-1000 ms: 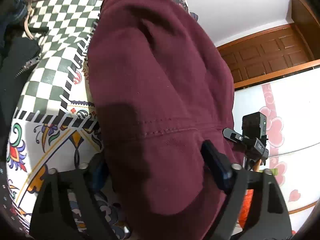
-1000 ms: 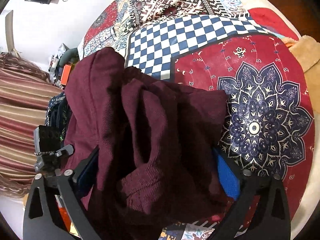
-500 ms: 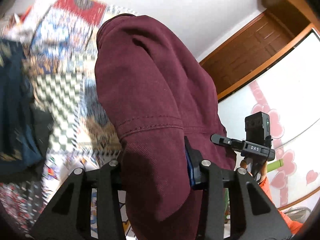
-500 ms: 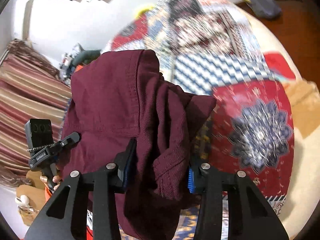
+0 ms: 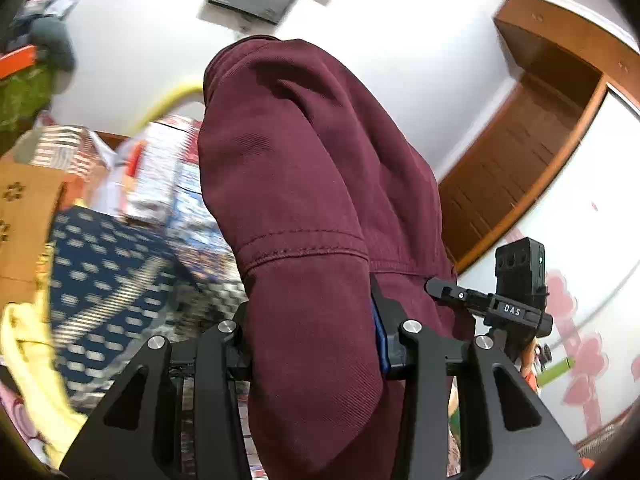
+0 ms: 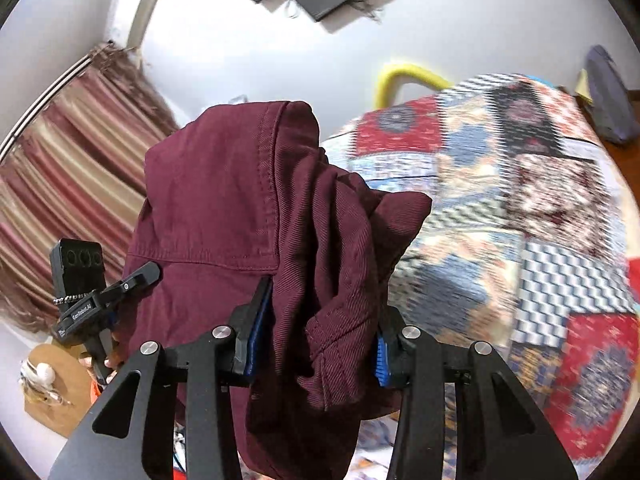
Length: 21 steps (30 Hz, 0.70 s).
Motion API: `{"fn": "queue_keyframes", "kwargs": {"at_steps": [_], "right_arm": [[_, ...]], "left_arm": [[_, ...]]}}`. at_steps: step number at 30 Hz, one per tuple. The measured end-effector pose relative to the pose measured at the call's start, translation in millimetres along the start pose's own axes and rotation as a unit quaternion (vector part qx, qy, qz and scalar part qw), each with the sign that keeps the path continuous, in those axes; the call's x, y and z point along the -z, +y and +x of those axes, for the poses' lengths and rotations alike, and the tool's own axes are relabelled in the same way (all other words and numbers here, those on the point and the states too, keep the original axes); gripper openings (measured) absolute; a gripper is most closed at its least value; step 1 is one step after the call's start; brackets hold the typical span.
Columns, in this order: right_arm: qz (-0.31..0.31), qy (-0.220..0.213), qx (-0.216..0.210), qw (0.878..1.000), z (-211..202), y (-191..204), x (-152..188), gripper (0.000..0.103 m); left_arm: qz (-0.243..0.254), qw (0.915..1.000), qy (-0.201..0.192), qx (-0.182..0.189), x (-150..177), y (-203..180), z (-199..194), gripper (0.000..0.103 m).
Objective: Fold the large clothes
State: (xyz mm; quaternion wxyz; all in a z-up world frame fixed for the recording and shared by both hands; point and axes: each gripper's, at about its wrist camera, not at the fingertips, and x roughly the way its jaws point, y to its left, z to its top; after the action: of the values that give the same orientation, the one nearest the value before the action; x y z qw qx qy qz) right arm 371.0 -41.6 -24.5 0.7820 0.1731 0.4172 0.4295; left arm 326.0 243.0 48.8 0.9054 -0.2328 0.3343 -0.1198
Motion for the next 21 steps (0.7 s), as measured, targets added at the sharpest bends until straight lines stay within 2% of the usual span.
{"fn": "queue_keyframes", "kwargs": {"at_steps": [4,7,10,12,14,15,18,21], "right_arm": [[-0.005,0.018,-0.021,1.0,54.2,28.7,-7.1,0.038],[0.005,0.042,-0.03,0.999,95.3,36.2,-7.9,0.039],[0.022,0.07,-0.034,0.997,141.7,33.3,-1.9,0.039],[0.035,0.095,-0.025,0.995,175.2,25.5,6.8,0.039],[0.039,0.108,-0.005,0.993,201.5,19.1,15.0,0.043],[0.036,0.107,0.003,0.994,209.1,17.1,17.9,0.047],[0.005,0.096,0.019,0.995,218.3,19.4,17.2,0.058],[-0.035,0.095,0.048,0.994,212.1,34.6,12.1,0.062]], "left_arm": [[-0.025,0.9992,-0.013,-0.029,-11.7,46.0,-22.1,0.04],[-0.052,0.9973,-0.009,-0.05,-15.2,88.9,-25.3,0.04],[-0.088,0.9939,0.015,-0.064,-4.2,136.9,-16.2,0.041],[-0.121,0.9883,0.05,-0.079,5.1,177.8,2.2,0.043],[-0.142,0.9837,0.064,-0.089,13.7,209.8,17.2,0.047],[-0.154,0.9826,0.064,-0.082,19.3,224.8,22.0,0.049],[-0.16,0.9835,0.054,-0.066,23.2,239.8,21.4,0.054],[-0.135,0.9844,0.055,-0.099,22.9,228.9,14.9,0.063]]}}
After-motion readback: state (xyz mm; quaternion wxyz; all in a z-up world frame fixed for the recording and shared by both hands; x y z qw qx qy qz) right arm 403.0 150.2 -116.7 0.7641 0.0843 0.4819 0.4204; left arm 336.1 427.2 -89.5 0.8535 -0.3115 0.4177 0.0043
